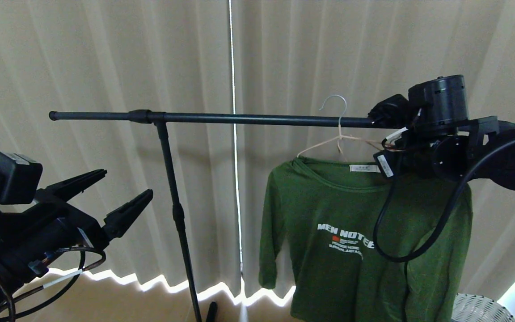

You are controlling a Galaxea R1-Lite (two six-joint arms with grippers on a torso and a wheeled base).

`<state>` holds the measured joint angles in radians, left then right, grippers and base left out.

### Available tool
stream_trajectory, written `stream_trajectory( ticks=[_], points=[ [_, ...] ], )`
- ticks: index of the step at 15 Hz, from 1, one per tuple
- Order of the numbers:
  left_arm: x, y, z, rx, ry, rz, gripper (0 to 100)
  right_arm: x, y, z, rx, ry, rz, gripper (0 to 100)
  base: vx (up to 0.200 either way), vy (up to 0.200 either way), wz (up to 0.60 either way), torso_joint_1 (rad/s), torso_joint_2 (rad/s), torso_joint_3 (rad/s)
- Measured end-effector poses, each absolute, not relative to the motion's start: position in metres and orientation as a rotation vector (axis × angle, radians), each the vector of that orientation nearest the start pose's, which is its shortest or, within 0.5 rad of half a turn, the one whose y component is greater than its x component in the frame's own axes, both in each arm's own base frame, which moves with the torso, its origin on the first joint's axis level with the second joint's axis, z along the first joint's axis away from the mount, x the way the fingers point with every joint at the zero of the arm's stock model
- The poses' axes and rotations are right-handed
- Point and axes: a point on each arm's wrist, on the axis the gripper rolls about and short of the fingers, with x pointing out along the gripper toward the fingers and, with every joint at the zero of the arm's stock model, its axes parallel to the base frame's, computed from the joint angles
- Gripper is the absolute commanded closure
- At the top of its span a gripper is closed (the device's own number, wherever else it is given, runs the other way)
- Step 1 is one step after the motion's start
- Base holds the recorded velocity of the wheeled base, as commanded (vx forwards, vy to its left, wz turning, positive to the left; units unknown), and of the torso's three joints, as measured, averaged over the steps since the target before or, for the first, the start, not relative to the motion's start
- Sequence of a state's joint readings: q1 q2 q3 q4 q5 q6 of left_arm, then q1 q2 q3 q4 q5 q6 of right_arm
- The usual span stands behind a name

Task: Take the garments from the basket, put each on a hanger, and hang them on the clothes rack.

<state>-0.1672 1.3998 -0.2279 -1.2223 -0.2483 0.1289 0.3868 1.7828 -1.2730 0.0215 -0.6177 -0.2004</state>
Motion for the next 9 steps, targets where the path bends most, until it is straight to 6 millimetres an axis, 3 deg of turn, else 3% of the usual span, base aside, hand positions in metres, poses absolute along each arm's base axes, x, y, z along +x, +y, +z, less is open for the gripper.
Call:
stream_trajectory(
  ticks=[9],
  points=[
    [0.184, -0.037, 0.168, 0.130, -0.073, -0.414, 0, 0.313, 0.133, 0.215, -0.485, 0.510, -0.129, 100, 0.000, 0.000, 0.00, 0.000, 0.00, 0.000]
  ],
)
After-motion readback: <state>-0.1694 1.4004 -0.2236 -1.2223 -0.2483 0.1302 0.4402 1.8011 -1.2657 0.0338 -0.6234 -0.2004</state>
